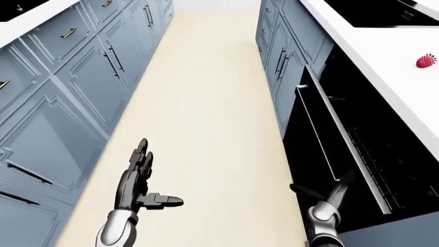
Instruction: Close the dishwasher door
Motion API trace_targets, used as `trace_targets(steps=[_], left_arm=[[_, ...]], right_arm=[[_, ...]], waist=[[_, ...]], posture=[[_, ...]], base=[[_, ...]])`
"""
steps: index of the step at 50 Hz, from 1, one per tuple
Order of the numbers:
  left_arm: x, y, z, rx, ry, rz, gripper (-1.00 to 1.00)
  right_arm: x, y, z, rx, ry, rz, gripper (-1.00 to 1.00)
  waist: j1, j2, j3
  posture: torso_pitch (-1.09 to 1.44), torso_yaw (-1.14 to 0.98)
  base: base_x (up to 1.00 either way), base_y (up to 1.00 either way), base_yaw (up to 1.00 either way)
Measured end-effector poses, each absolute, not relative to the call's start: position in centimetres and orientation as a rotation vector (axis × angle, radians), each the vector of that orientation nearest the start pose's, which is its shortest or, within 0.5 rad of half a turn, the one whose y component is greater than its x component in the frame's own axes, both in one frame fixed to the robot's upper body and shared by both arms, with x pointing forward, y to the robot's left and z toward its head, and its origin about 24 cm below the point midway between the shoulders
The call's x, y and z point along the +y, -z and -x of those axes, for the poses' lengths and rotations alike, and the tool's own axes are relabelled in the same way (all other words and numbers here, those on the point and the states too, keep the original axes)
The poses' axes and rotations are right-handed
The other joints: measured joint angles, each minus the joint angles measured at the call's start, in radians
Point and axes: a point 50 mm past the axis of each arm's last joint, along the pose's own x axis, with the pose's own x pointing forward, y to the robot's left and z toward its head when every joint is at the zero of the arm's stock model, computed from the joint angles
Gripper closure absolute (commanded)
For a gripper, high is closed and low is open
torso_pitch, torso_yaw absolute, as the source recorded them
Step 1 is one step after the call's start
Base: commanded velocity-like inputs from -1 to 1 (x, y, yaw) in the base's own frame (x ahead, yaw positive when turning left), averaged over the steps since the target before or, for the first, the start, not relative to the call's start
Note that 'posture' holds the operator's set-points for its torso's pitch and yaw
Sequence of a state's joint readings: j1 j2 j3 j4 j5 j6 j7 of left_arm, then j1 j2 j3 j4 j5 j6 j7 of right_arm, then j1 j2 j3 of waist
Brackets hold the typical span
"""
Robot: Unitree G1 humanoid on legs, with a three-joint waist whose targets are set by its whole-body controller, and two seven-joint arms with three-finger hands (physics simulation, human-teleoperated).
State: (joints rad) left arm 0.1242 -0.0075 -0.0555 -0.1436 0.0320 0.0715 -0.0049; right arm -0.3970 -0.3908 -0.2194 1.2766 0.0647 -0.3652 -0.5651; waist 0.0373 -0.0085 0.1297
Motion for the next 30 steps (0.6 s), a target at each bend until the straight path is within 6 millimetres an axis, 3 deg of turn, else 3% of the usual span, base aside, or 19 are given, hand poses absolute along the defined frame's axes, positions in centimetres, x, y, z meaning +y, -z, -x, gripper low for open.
trace_targets(steps=[30], left_arm=[[14.1, -4.1, -23.0, 0.041, 0.024, -0.022, -1.0]], right_arm=[[-37.1, 2.5, -21.0, 0.363, 1.022, 0.286, -1.0]], waist=[[-0.002, -0.025, 0.0]], posture=[[0.15, 0.0]], base=[[0.0, 0.0, 0.0]])
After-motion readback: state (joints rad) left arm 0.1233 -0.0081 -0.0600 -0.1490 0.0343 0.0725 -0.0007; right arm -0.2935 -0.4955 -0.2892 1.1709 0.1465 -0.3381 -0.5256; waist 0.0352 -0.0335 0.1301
